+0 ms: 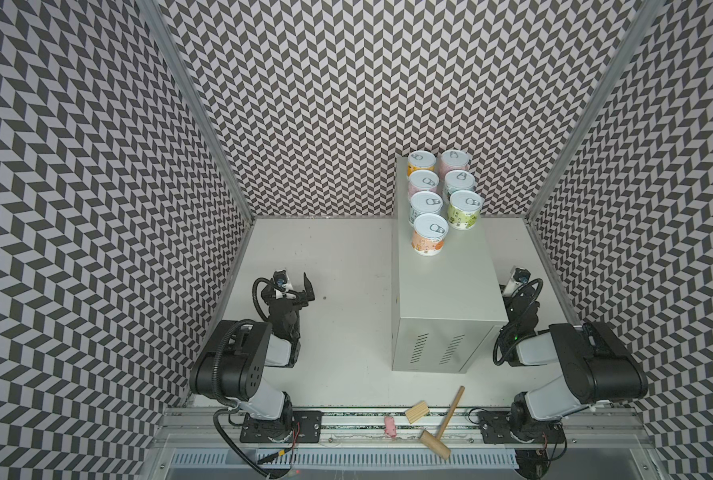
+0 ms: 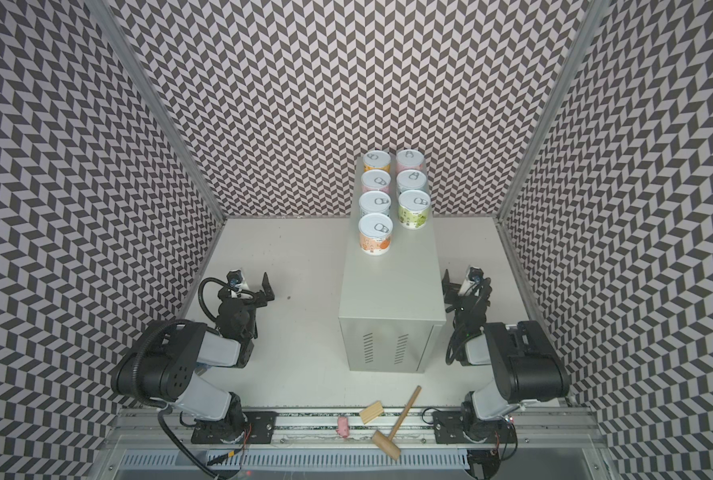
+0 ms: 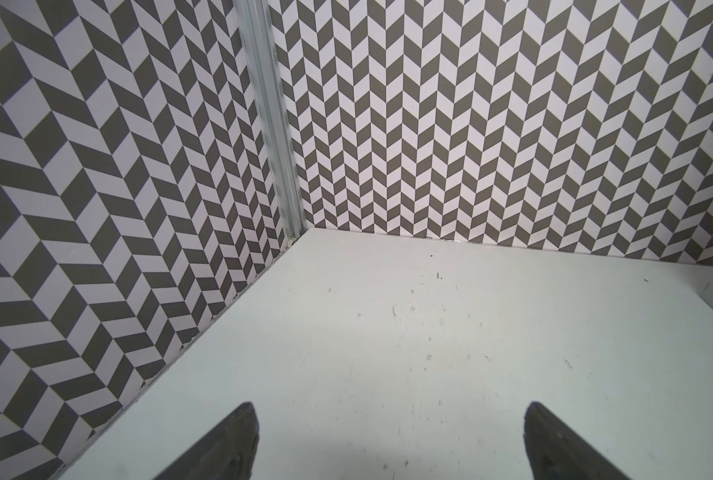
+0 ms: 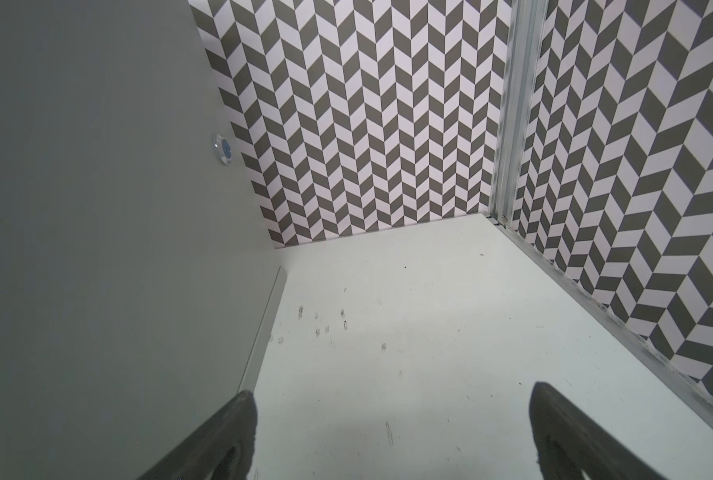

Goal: Place and organize the canned foods onto the counter

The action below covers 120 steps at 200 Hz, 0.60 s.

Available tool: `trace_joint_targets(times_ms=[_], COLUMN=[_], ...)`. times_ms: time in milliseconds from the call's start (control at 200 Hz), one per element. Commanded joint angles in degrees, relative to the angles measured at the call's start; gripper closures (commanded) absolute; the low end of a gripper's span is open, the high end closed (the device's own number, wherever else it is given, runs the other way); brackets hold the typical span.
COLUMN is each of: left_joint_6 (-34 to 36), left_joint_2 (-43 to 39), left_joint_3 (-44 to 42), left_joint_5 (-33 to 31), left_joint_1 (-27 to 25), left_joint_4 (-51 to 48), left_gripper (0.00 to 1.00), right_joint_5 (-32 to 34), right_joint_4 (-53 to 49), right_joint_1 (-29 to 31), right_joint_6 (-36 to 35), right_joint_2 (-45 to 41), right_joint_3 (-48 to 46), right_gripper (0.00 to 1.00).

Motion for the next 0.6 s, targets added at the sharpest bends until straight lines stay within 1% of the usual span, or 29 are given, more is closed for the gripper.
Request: trace_joint_targets(times_ms=[0, 596], left_joint_6=[0.5, 0.5], left_joint_2=[-0.3, -0.3], left_joint_3=[-0.1, 0.0], left_joint_5=[-0.1, 0.0], left_joint_1=[-0.2, -0.2], left_joint_4=[2.6, 2.6], left_gripper=[0.00, 0.00], right_joint_5=[1.2, 2.2], right_joint_4=[6.5, 6.2], right_joint_1=[0.5, 1.2], right_joint_6=[-1.1, -1.4], right_joint_2=[0.9, 1.0], right_joint_3=[-1.5, -1.3], right_gripper=[0.01, 0.01])
